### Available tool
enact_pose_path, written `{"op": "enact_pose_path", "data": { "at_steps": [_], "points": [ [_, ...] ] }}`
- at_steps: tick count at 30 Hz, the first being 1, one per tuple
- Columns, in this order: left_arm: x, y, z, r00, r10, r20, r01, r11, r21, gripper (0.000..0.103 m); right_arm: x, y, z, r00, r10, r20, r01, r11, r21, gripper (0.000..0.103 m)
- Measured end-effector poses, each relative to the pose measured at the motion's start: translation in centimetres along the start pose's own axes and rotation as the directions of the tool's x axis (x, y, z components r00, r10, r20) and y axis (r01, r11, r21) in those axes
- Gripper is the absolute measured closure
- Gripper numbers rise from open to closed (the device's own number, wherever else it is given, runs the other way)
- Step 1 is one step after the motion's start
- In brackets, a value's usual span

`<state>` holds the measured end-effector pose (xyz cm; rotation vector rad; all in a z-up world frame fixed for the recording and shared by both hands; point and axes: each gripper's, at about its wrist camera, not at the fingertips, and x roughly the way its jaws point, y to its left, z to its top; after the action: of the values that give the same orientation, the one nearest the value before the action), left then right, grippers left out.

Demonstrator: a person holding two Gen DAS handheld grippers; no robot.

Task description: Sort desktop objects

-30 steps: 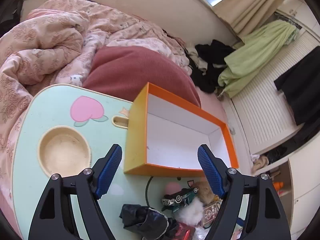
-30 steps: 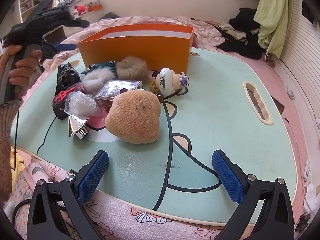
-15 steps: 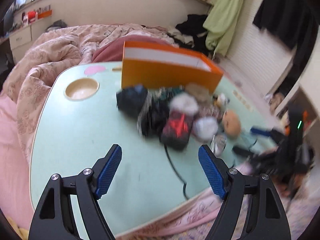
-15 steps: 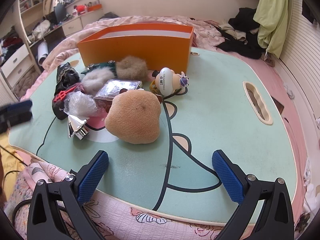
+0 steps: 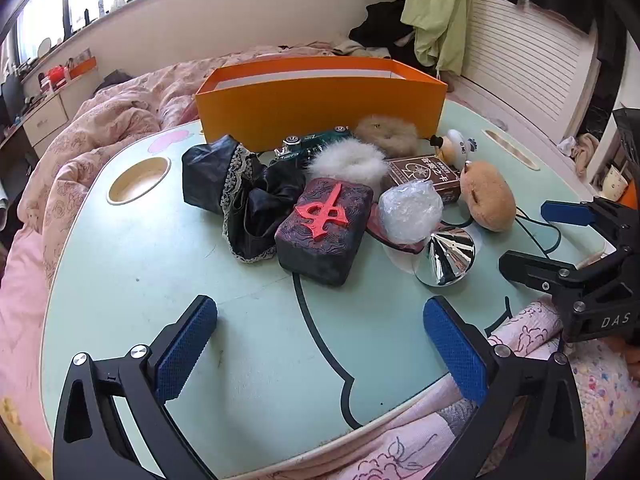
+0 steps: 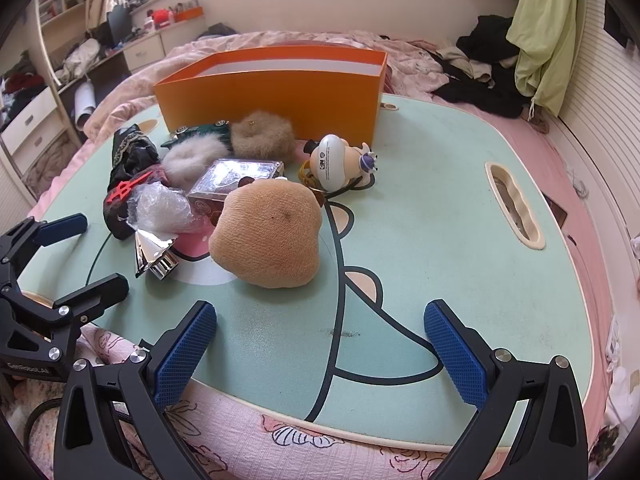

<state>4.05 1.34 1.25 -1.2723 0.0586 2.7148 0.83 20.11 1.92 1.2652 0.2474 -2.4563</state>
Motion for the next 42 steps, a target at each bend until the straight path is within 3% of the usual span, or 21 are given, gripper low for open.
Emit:
{"op": "enact_pose_path", "data": {
  "at_steps": [42],
  "points": [
    [0.15,-0.25,-0.05,1.0,0.004,0.012,-0.004,1.0,-0.006,0.0,-0.03,0.02,-0.09,1.0,0.0,0.001,0.0,1.0,-0.001,0.0]
  ]
}}
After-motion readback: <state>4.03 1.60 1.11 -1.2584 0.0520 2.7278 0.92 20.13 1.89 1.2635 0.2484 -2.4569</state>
